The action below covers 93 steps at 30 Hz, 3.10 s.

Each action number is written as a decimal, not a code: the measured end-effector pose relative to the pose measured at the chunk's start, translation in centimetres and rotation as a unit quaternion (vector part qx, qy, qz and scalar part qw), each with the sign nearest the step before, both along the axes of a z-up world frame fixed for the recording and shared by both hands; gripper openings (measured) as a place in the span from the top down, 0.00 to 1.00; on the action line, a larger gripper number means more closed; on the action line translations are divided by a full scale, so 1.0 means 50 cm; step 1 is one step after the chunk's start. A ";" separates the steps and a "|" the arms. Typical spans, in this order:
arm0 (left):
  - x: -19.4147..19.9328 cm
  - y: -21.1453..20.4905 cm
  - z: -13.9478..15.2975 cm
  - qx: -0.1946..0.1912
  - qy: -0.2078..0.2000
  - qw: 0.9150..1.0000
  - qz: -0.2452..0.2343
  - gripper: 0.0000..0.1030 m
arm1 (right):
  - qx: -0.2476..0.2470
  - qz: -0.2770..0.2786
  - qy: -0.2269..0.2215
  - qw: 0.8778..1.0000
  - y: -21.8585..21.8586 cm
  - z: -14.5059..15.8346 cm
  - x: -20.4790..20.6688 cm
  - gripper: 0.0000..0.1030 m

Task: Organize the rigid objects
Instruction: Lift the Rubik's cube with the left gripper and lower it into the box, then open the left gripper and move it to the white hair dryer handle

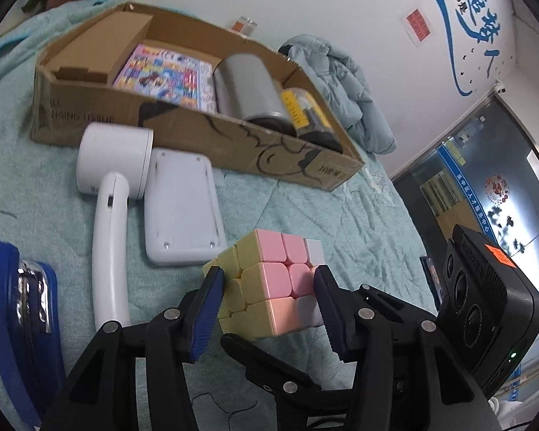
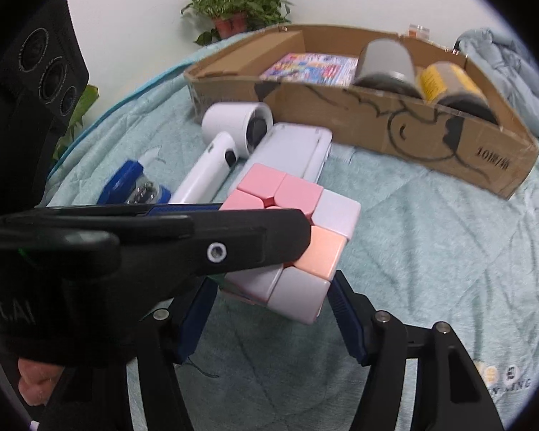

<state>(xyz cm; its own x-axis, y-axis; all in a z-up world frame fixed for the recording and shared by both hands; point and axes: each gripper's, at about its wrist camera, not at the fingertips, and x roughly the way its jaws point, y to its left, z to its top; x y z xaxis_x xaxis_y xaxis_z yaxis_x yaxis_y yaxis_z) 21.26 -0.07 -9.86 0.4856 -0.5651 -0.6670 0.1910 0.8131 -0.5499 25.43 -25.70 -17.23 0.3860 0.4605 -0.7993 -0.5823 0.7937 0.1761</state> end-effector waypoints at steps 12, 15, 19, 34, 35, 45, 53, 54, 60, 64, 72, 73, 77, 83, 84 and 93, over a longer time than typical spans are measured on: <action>0.043 0.076 0.136 -0.002 -0.084 0.996 0.020 0.52 | -0.006 0.022 -0.089 0.996 0.079 0.111 0.046 0.39; 0.072 0.097 0.157 -0.005 -0.094 0.995 0.021 0.52 | -0.005 0.026 -0.102 0.994 0.094 0.129 0.069 0.39; 0.110 0.123 0.179 -0.003 -0.100 0.995 0.023 0.52 | -0.003 0.030 -0.111 0.993 0.116 0.144 0.100 0.39; 0.340 0.205 0.147 0.004 -0.055 0.998 0.029 0.54 | -0.015 0.056 -0.039 0.998 0.212 0.115 0.287 0.39; 0.353 0.209 0.134 0.004 -0.049 0.998 0.028 0.55 | -0.015 0.057 -0.026 0.998 0.218 0.100 0.301 0.39; 0.400 0.251 0.065 -0.005 -0.017 0.999 0.038 0.58 | 0.034 0.081 0.053 0.995 0.213 0.055 0.327 0.39; 0.377 0.222 0.041 0.018 -0.006 0.999 0.028 0.58 | 0.035 0.069 0.057 0.995 0.199 0.042 0.333 0.43; 0.374 0.220 0.042 0.020 -0.007 0.999 0.029 0.58 | 0.033 0.069 0.054 0.996 0.200 0.043 0.330 0.43; 0.359 0.230 0.072 0.023 -0.032 0.998 0.044 0.58 | 0.063 0.072 0.071 0.993 0.177 0.048 0.339 0.43; 0.381 0.226 0.054 0.010 -0.011 0.999 0.036 0.58 | 0.066 0.072 0.079 0.992 0.184 0.040 0.340 0.43; 0.347 0.221 0.046 0.041 0.006 0.998 0.046 0.58 | 0.079 0.075 0.088 0.990 0.197 0.036 0.326 0.39; 0.346 0.220 0.042 0.041 0.011 0.998 0.046 0.58 | 0.080 0.073 0.086 0.990 0.198 0.037 0.321 0.37; 0.322 0.219 0.049 0.045 0.009 0.998 0.053 0.58 | 0.078 0.035 0.062 0.994 0.175 0.057 0.288 0.37; 0.211 0.222 0.103 0.097 -0.080 0.987 0.103 0.01 | 0.070 -0.017 0.017 0.997 0.104 0.074 0.186 0.26; 0.197 0.223 0.104 0.103 -0.084 0.985 0.114 0.01 | 0.067 -0.022 0.015 0.997 0.093 0.065 0.164 0.26; 0.110 0.204 0.024 0.100 -0.010 0.991 0.088 0.01 | 0.047 -0.031 0.013 0.998 0.090 0.010 0.049 0.26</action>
